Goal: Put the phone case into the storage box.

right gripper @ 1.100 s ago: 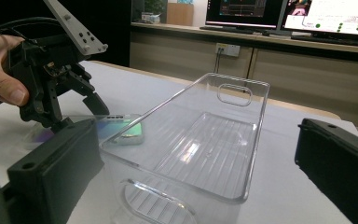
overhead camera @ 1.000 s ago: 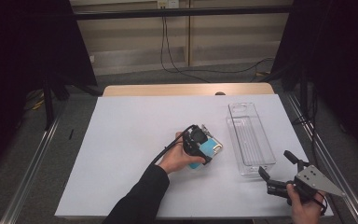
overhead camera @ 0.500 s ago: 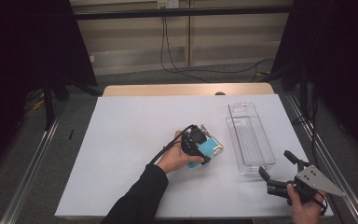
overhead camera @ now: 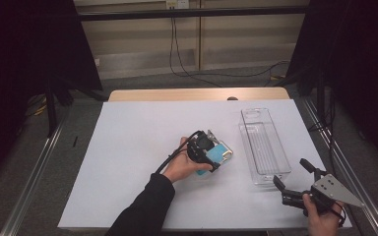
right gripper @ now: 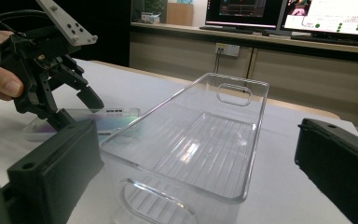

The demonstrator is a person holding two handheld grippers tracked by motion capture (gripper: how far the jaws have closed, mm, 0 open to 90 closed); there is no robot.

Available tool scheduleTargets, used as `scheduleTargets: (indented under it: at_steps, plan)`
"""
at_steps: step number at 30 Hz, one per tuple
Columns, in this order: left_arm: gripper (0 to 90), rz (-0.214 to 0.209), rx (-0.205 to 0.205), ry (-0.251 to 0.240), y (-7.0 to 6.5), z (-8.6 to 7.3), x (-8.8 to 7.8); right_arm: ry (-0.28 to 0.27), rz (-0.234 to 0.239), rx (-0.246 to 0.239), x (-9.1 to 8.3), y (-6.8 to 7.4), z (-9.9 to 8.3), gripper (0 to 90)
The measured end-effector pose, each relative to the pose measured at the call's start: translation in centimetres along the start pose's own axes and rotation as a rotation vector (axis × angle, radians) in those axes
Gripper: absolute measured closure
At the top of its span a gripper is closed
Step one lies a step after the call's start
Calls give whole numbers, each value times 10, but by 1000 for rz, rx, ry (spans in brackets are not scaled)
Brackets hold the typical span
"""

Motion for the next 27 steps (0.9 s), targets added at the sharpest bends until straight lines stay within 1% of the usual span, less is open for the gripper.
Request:
scheduleTargets:
  at_steps: [6, 7, 11, 13, 15, 19, 20, 21, 27]
  plan:
    - [169, 29, -8, -56, -1, 1, -9, 0, 0, 2, 0, 0, 0, 0]
    - [169, 33, -4, -63, -1, 1, -10, -1, 0, 2, 0, 0, 0, 0]
    - [169, 48, -1, -80, -2, -1, -14, -1, 0, 2, 0, 0, 0, 0]
    - [169, 44, -9, -83, -2, -2, -15, -1, 1, 1, 0, 0, 0, 0]
    - [169, 53, 5, -86, -3, -4, -17, 0, -1, 1, 0, 0, 0, 0]
    - [169, 43, 7, -105, -6, -6, -24, -1, 3, -4, 0, 1, 0, 0]
    - [169, 41, 1, -113, -7, -7, -25, -1, 2, -5, 0, 1, 0, 0]
    - [169, 43, 7, -109, -8, -7, -27, 1, 3, -5, 0, 1, 0, 0]
    - [169, 48, -3, -132, -11, -12, -34, -2, 2, -3, 0, 1, 0, 0]
Point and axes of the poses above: each handheld gripper's, and its own axes: x roughly forward along the jaws, z roughly out of its top, y roughly to its left, the point moved 2 cm from there along x, roughly forward along the jaws, and after that the axes turned 3 degrees about -x, right-handed, at the moved point
